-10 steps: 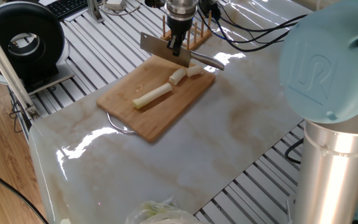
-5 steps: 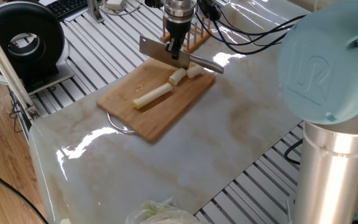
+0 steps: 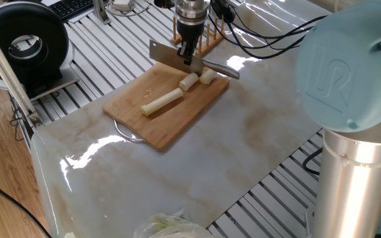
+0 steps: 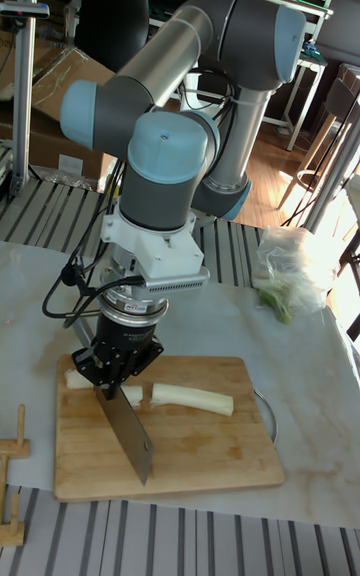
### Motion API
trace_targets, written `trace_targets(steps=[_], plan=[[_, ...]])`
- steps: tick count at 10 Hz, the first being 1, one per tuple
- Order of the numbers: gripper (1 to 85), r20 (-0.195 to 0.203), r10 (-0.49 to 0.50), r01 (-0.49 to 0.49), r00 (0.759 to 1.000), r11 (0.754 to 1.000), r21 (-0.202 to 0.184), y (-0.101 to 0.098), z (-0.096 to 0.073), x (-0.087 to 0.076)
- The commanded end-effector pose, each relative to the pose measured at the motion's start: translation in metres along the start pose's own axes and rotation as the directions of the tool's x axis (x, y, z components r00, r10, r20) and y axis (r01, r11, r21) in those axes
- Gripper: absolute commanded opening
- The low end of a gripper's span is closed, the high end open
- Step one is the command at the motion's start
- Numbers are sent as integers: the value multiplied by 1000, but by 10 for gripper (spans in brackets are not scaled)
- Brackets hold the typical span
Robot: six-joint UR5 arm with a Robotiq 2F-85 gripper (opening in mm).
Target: Chop the scallions
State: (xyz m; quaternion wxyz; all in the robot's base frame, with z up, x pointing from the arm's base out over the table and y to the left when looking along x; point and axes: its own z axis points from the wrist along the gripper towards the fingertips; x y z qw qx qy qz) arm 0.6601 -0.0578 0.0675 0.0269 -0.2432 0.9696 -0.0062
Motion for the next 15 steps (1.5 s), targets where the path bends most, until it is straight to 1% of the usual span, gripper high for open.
trace_targets(steps=[1, 3, 4, 5, 8, 10, 12, 13, 15], plan=[[13, 6, 3, -3, 1000, 1000, -8, 1, -2, 1], [13, 20, 2, -3, 1000, 1000, 9, -2, -5, -8], [13, 31, -15, 14, 999, 1000, 20, -8, -5, -13], [13, 36, -23, 22, 999, 999, 24, -13, -5, -14], [13, 21, -32, 32, 999, 999, 44, -24, -6, -3], [13, 16, -32, 31, 999, 999, 36, -25, -5, 3], [13, -2, -27, 27, 1000, 999, 37, -27, -3, 12], [13, -6, -24, 24, 1000, 999, 39, -28, -3, 15], [13, -7, -20, 20, 1000, 999, 24, -25, -4, 17]])
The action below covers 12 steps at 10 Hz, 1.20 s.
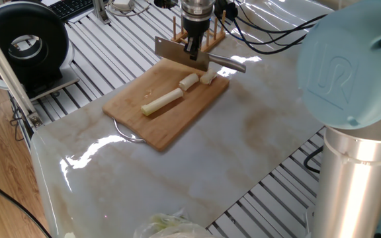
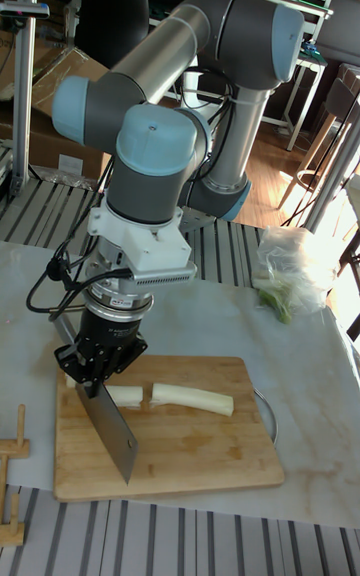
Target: Chop the scallions
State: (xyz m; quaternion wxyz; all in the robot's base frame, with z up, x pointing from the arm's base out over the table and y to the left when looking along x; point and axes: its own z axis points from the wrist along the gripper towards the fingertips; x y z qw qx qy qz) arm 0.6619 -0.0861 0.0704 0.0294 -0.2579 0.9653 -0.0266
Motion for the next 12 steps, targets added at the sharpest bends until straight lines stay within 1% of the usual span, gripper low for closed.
trace_targets(steps=[1, 3, 4, 6, 7, 8, 10, 12], plan=[[13, -4, 15, -15, 1000, 1000, -24, 3, -1, 6], [13, -2, 16, -17, 1000, 999, -28, 5, 0, 6], [13, 6, 15, -15, 1000, 1000, -27, 6, 0, 2], [13, 18, 22, -21, 1000, 999, -24, 9, -4, -12], [13, 30, 33, -32, 999, 999, -35, 15, -3, -19], [13, 31, 40, -39, 999, 999, -35, 17, -1, -20], [13, 22, 43, -42, 999, 998, -41, 19, -1, -18], [13, 17, 50, -49, 999, 997, -59, 24, -1, -17]])
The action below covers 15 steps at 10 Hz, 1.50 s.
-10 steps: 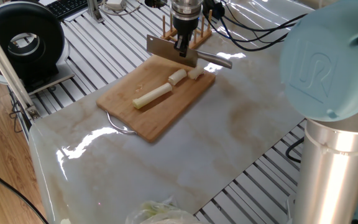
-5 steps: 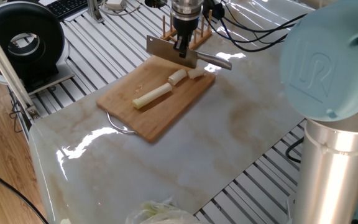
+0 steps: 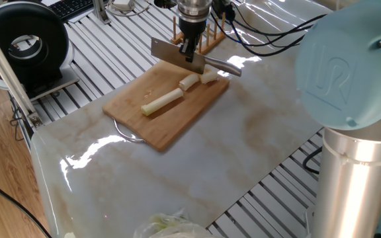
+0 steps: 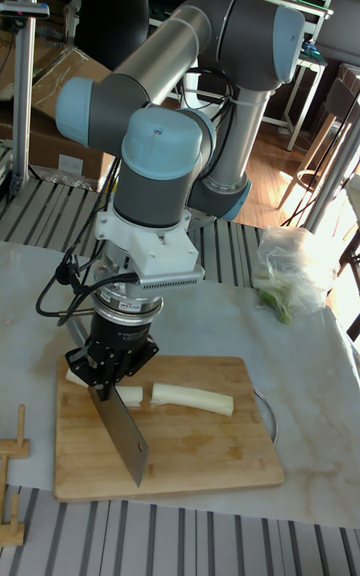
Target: Chop the scallions
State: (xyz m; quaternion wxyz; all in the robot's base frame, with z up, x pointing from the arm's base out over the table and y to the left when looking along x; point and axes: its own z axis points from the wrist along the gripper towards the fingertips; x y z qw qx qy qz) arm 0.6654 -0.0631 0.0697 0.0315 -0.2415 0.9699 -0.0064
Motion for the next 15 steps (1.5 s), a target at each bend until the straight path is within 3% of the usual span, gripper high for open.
trace_targets(steps=[1, 5, 7, 9, 10, 12, 14, 15], plan=[[13, 6, 27, -27, 1000, 999, -35, 10, 0, -2], [13, 0, 41, -41, 999, 998, -44, 16, -2, -2], [13, 0, 36, -36, 999, 999, -29, 12, -3, -2], [13, 6, 20, -21, 1000, 999, 27, -3, -8, -7], [13, -5, 25, -25, 1000, 999, 26, -4, -15, -10], [13, 0, 52, -52, 999, 999, -16, 14, -24, -18], [13, -23, 94, -95, 995, 994, -61, 33, -30, -19], [13, -32, 111, -112, 993, 992, -64, 38, -35, -20]])
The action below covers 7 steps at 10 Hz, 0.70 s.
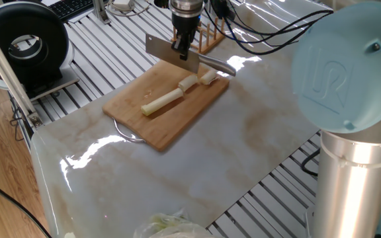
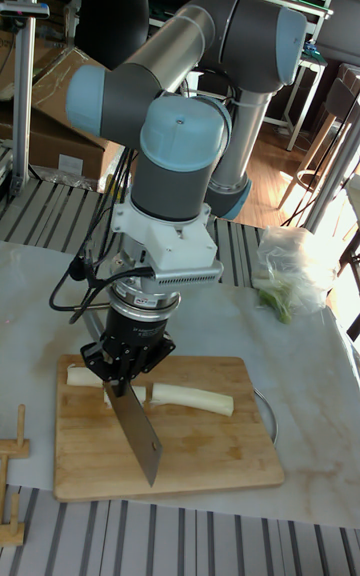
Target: Chop the scallions
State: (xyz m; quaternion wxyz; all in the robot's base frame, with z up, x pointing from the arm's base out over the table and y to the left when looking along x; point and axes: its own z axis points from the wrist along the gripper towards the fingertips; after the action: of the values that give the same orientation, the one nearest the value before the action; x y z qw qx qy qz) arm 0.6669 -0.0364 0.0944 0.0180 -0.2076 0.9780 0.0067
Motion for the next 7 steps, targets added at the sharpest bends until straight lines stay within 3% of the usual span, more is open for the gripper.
trace_targets(steps=[1, 5, 7], plan=[[13, -11, 50, -50, 999, 998, -40, 21, -12, -5], [13, -17, 123, -124, 992, 992, -32, 47, -12, -9], [13, -16, 142, -142, 990, 988, -54, 55, -8, -10]])
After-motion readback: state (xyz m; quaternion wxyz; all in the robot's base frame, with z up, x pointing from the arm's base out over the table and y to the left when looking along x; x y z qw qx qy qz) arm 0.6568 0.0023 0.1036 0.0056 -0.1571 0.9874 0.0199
